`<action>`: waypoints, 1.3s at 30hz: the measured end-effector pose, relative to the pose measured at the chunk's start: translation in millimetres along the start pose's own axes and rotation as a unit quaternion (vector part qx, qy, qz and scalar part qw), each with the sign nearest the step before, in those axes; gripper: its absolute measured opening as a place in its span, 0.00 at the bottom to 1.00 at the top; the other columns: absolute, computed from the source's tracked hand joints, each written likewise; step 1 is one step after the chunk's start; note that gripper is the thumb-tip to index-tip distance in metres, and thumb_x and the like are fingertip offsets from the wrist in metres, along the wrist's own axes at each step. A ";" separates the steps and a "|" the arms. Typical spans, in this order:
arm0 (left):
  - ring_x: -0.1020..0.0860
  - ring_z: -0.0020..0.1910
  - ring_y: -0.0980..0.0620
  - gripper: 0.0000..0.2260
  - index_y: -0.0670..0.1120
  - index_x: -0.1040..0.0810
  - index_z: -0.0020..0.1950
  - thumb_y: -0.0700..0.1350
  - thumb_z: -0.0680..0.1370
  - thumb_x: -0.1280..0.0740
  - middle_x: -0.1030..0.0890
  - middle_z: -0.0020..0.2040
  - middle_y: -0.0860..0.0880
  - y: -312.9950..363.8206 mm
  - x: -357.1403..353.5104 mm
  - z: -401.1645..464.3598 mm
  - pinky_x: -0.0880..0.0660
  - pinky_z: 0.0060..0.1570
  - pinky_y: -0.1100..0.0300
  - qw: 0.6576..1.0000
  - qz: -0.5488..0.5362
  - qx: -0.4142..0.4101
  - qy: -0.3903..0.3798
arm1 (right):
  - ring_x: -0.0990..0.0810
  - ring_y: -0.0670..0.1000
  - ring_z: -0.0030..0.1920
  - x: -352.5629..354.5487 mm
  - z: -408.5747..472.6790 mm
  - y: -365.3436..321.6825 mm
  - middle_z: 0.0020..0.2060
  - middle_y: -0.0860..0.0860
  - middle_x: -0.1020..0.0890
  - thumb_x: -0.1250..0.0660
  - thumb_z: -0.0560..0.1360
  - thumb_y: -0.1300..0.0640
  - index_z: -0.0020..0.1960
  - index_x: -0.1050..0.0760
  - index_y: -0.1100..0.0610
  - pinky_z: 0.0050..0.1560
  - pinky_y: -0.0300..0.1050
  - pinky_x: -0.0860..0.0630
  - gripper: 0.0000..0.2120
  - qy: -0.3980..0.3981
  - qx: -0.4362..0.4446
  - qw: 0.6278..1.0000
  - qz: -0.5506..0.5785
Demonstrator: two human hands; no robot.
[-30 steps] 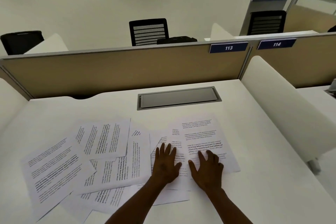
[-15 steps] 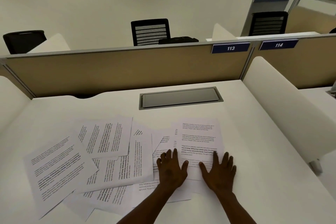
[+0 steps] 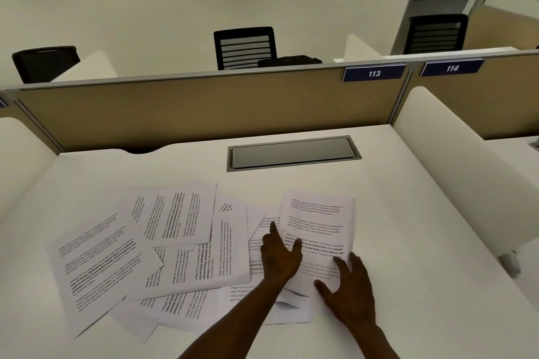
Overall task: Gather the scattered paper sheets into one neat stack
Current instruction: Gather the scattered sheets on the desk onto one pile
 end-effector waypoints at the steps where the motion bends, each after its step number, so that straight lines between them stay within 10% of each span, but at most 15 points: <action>1: 0.35 0.74 0.42 0.40 0.47 0.50 0.81 0.57 0.77 0.32 0.36 0.76 0.41 -0.8 0.8 3.2 0.36 0.73 0.47 0.999 -0.023 0.024 -0.009 | 0.48 0.56 0.79 1.2 -0.2 1.0 0.79 0.56 0.44 0.32 0.70 0.34 0.76 0.39 0.50 0.77 0.52 0.44 0.41 -0.005 0.002 1.000 0.013; 8: 0.18 0.54 0.51 0.22 0.46 0.22 0.65 0.50 0.72 0.24 0.17 0.61 0.46 5.1 -9.9 4.4 0.20 0.55 0.57 0.980 -0.168 0.054 -0.088 | 0.41 0.55 0.77 7.8 -1.6 7.0 0.77 0.55 0.38 0.27 0.69 0.39 0.69 0.29 0.50 0.73 0.53 0.34 0.32 0.007 -0.005 0.995 0.097; 17: 0.22 0.62 0.49 0.26 0.55 0.34 0.72 0.36 0.78 0.32 0.22 0.65 0.48 35.9 -21.3 -28.4 0.21 0.60 0.49 0.940 -0.279 -0.029 -0.193 | 0.26 0.57 0.67 34.3 3.4 9.6 0.69 0.56 0.26 0.30 0.72 0.41 0.72 0.33 0.54 0.67 0.55 0.28 0.33 0.082 -0.051 0.976 0.193; 23: 0.19 0.61 0.40 0.25 0.50 0.28 0.69 0.34 0.75 0.28 0.19 0.64 0.43 27.0 -12.3 -37.7 0.23 0.60 0.37 0.865 -0.422 0.012 -0.272 | 0.23 0.60 0.64 32.0 24.7 45.6 0.66 0.56 0.23 0.27 0.71 0.43 0.72 0.31 0.55 0.68 0.60 0.29 0.34 -0.001 -0.218 0.843 0.491; 27: 0.21 0.63 0.44 0.25 0.51 0.31 0.72 0.37 0.78 0.31 0.22 0.67 0.46 0.8 7.8 -26.7 0.23 0.62 0.41 0.925 -0.323 0.017 -0.197 | 0.17 0.61 0.55 28.4 24.1 45.2 0.55 0.57 0.15 0.25 0.68 0.56 0.61 0.20 0.58 0.55 0.57 0.21 0.21 -0.088 -0.210 0.786 0.575; 30: 0.22 0.62 0.48 0.20 0.55 0.29 0.68 0.46 0.77 0.29 0.21 0.63 0.50 -12.3 35.7 -17.9 0.22 0.60 0.54 0.979 -0.182 -0.046 -0.084 | 0.16 0.60 0.52 27.7 22.9 44.3 0.53 0.57 0.15 0.29 0.72 0.67 0.62 0.23 0.58 0.47 0.53 0.19 0.20 -0.072 -0.170 0.818 0.545; 34: 0.31 0.71 0.47 0.26 0.47 0.32 0.74 0.53 0.78 0.32 0.27 0.71 0.46 -40.7 73.8 -16.1 0.35 0.70 0.56 0.989 0.032 -0.076 0.123 | 0.22 0.63 0.60 17.4 22.8 46.8 0.63 0.61 0.22 0.33 0.74 0.71 0.71 0.31 0.59 0.64 0.63 0.26 0.26 -0.044 -0.142 0.882 0.447; 39: 0.59 0.80 0.42 0.37 0.51 0.49 0.81 0.66 0.78 0.42 0.57 0.82 0.43 -78.0 53.3 -13.3 0.59 0.78 0.47 0.958 0.270 -0.089 0.021 | 0.24 0.62 0.64 14.0 23.6 47.8 0.67 0.60 0.24 0.33 0.75 0.70 0.73 0.32 0.58 0.67 0.64 0.29 0.28 -0.034 -0.143 0.906 0.397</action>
Point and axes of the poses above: each hand's wrist, its own z-axis towards the middle knuckle, its own x-axis out of the back of the hand, y = z × x, the point moved 8 cm from there along z, towards the middle knuckle
